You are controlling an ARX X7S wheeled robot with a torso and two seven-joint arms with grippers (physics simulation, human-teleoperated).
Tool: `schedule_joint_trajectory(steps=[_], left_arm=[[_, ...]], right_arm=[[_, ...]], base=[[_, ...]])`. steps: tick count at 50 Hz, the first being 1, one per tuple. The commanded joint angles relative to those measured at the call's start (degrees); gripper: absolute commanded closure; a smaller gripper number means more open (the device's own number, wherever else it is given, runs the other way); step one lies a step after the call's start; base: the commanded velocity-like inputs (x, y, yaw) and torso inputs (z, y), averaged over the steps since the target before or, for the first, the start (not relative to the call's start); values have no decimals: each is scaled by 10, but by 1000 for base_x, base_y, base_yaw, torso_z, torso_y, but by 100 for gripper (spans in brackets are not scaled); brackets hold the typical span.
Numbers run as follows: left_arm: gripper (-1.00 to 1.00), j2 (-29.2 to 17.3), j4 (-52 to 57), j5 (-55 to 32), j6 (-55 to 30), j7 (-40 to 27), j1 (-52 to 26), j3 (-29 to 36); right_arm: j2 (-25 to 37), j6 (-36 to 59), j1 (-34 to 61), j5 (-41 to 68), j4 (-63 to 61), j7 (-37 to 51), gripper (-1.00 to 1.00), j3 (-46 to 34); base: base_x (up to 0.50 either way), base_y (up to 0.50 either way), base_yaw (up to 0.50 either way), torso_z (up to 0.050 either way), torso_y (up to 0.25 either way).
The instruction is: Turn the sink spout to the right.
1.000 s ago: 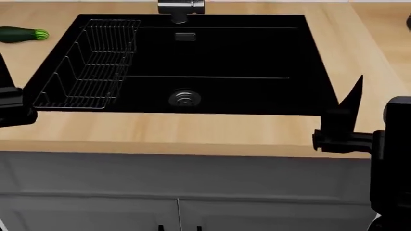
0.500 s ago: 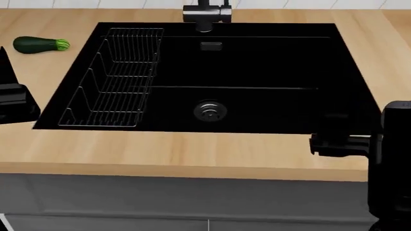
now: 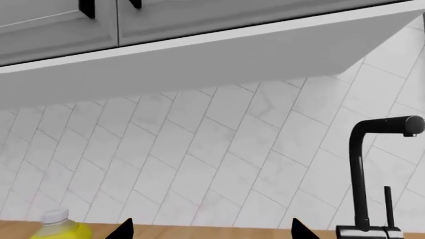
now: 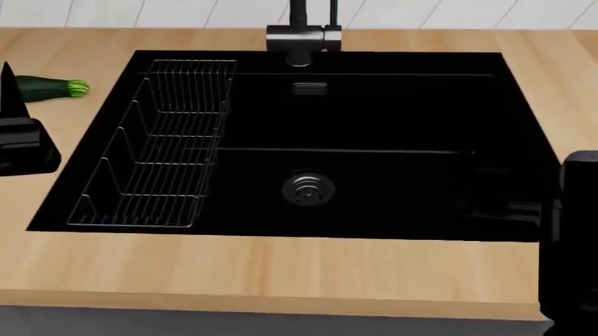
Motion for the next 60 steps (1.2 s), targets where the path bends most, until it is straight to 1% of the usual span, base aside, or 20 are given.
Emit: schedule_joint_trajectory(steps=[1, 39, 41, 43, 45, 46, 60], left_arm=[[-100, -2, 3, -4, -2, -3, 1, 0], [-100, -7, 3, -13, -2, -8, -5, 7], [-100, -7, 2, -12, 2, -7, -1, 10], [-100, -8, 4, -14, 1, -7, -1, 10], [-100, -9, 4, -16, 0, -8, -1, 6], [-100, -9, 3, -16, 1, -8, -1, 5], [-100, -9, 2, -18, 2, -11, -2, 10]], right_arm=[[-3, 0, -4, 5, -3, 2, -100, 7], [-1, 3, -5, 7, -6, 11, -100, 7], [-9, -2, -9, 18, -6, 9, -100, 19], [0, -1, -10, 3, -4, 14, -100, 3], [-9, 8, -4, 23, -12, 8, -100, 22], [-3, 4, -8, 12, -9, 12, -100, 14], [-2, -2, -18, 13, -7, 13, -100, 14]], base=[[242, 0, 0, 0, 0], [239, 0, 0, 0, 0], [238, 0, 0, 0, 0], [238, 0, 0, 0, 0], [238, 0, 0, 0, 0], [234, 0, 0, 0, 0], [241, 0, 0, 0, 1]])
